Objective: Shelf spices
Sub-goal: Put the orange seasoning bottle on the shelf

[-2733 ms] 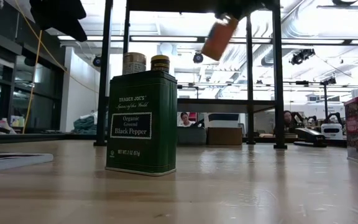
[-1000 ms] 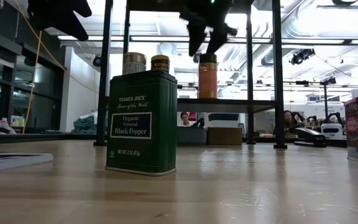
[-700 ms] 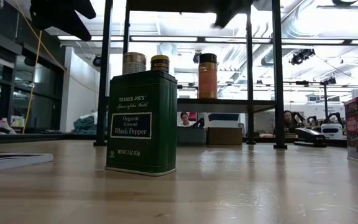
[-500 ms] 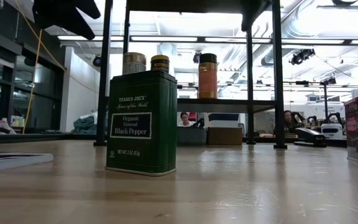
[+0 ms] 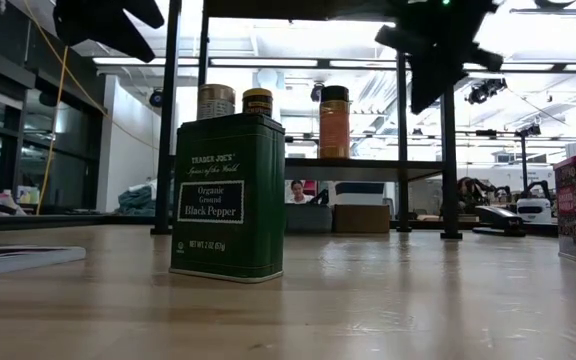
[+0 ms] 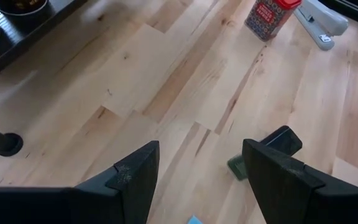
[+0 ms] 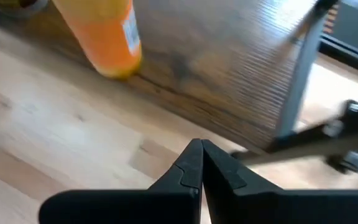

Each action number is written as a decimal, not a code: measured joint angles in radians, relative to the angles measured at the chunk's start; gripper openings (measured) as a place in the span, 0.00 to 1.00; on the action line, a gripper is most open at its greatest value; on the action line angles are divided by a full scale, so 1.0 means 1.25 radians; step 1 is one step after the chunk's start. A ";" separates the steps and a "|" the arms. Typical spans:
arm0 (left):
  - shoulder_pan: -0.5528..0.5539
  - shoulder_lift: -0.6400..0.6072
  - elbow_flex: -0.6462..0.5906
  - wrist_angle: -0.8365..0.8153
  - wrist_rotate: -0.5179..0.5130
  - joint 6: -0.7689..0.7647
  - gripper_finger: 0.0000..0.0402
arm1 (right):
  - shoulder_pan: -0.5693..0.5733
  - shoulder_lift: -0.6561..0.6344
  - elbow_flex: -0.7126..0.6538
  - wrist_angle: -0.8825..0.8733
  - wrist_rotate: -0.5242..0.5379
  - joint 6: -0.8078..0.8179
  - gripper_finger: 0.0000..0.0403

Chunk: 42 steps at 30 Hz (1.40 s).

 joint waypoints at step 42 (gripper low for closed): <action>-0.020 0.000 0.000 0.036 -0.006 -0.063 0.56 | -0.064 0.099 -0.011 0.509 -0.049 -0.350 0.00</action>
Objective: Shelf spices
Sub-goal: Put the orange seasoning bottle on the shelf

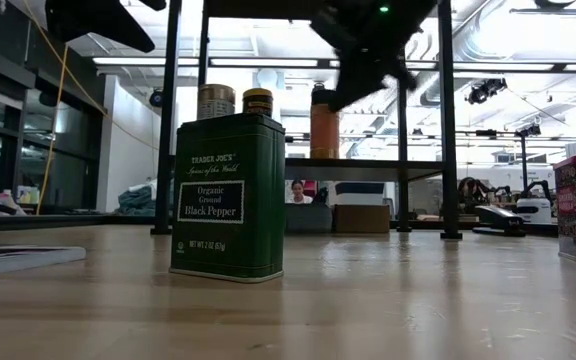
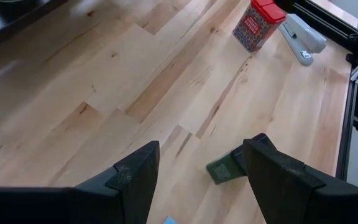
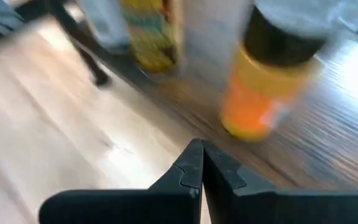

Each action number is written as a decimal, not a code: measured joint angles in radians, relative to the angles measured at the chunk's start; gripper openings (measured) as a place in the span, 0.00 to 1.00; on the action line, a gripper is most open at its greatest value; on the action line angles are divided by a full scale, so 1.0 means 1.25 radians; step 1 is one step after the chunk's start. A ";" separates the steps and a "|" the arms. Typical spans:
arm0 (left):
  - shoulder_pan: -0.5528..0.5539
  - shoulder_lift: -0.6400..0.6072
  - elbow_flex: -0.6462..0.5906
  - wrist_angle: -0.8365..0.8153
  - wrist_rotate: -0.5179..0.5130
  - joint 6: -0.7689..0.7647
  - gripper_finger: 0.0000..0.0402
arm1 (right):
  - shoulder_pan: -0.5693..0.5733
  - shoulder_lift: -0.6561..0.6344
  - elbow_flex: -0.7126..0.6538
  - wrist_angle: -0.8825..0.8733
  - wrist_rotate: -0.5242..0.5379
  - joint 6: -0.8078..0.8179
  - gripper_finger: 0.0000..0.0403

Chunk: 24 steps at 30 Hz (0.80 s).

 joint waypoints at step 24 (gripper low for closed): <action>-0.022 0.000 0.000 0.001 -0.057 -0.035 0.56 | -0.092 -0.004 -0.042 0.207 0.119 0.089 0.00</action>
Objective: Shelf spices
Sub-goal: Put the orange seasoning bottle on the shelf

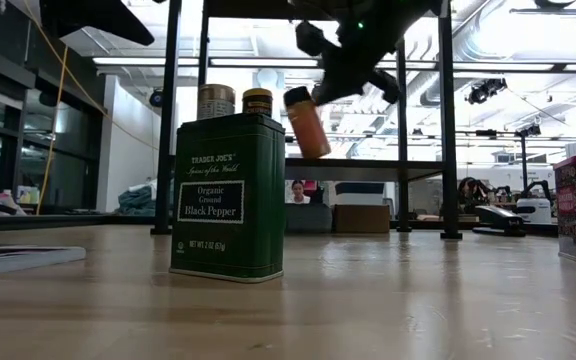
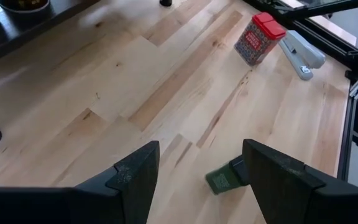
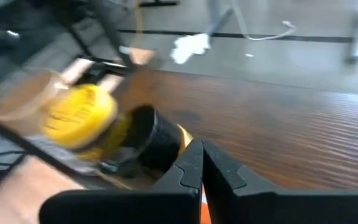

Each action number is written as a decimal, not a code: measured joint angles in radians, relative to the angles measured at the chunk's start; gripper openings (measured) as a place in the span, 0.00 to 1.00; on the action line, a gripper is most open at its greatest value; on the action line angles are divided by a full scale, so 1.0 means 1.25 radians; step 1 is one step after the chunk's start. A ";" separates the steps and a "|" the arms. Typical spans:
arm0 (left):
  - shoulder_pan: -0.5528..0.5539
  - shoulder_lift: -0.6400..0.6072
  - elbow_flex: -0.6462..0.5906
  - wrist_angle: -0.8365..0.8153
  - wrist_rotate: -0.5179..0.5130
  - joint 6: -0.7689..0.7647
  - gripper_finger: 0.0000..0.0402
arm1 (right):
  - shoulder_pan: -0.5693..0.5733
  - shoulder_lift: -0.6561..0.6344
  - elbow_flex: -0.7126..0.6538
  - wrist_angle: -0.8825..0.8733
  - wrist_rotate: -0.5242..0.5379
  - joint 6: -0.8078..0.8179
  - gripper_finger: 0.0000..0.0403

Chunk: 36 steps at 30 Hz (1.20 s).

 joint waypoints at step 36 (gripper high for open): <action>0.040 0.000 0.000 0.000 -0.004 0.020 0.56 | 0.173 -0.025 0.005 -0.170 -0.517 -0.250 0.08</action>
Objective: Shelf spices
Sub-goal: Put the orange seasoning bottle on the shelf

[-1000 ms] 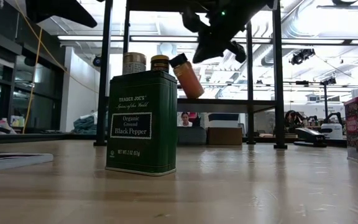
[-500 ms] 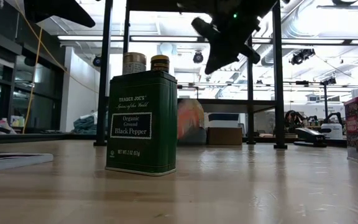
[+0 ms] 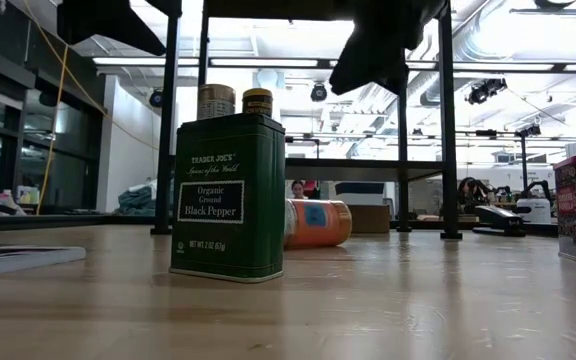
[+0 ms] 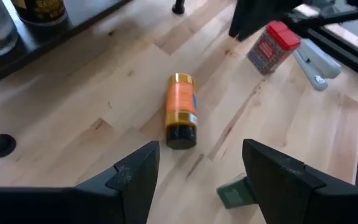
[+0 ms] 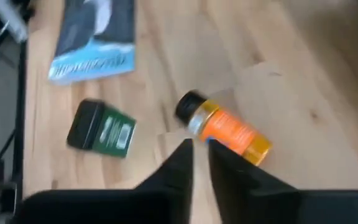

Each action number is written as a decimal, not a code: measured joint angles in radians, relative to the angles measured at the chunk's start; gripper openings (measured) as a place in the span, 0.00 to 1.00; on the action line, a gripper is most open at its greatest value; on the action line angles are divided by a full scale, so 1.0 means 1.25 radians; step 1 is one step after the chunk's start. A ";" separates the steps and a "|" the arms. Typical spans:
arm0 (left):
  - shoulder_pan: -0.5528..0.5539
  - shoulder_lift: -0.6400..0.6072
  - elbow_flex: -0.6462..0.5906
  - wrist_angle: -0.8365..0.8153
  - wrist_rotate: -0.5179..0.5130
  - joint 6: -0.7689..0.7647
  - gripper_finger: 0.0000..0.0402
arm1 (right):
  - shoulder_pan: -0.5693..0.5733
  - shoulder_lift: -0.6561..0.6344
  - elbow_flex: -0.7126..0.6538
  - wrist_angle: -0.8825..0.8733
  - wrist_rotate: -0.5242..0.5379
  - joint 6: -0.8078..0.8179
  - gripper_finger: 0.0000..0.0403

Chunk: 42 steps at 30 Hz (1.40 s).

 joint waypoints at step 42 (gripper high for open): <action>0.008 0.000 0.000 0.000 -0.029 -0.160 0.56 | 0.013 0.385 0.116 0.154 0.033 -0.539 0.78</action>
